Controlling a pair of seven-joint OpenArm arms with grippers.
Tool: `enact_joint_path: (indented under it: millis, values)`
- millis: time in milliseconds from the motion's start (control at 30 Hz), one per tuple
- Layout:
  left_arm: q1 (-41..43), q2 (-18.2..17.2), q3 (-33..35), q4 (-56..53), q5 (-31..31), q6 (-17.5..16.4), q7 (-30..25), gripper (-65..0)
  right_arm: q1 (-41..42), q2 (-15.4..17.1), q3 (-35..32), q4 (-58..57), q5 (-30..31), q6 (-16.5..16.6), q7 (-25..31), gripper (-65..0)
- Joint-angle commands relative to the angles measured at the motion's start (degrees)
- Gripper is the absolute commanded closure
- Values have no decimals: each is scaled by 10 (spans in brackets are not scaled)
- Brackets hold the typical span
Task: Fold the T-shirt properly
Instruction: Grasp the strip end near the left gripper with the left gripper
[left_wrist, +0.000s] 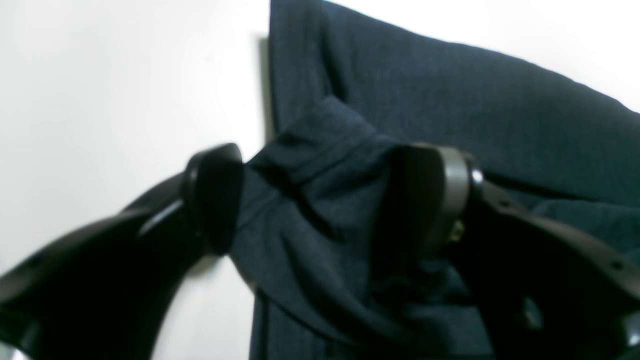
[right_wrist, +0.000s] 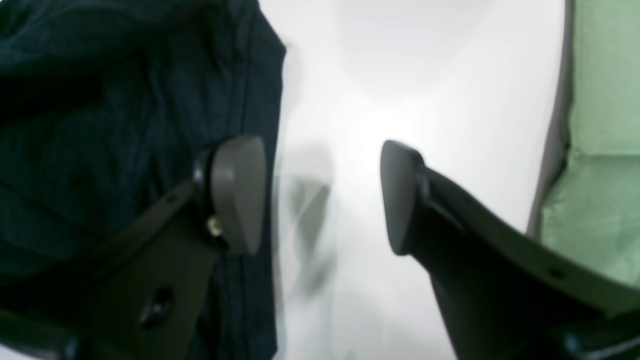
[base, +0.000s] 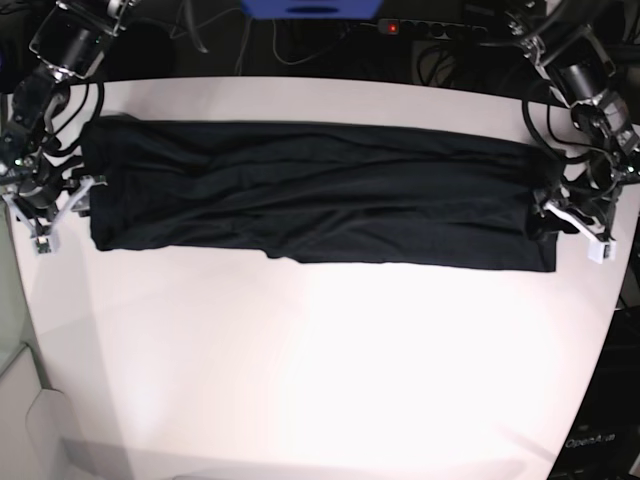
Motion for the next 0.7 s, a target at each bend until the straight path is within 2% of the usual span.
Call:
enact_joint_path:
  millis: [0, 133, 233, 667]
  values:
    - [2, 3, 4, -7, 21, 1, 48, -428, 8, 12, 2, 10, 6, -2, 8, -376]
    - [5, 3, 4, -9, 25, 1, 49, -275, 8, 12, 2, 10, 6, -2, 8, -376]
    - [8, 11, 5, -9, 26, 1, 49, -207, 8, 12, 2, 10, 6, -2, 8, -376]
    - [10, 11, 5, -103, 26, 1, 42, -183, 10, 11, 2, 10, 6, -2, 8, -376]
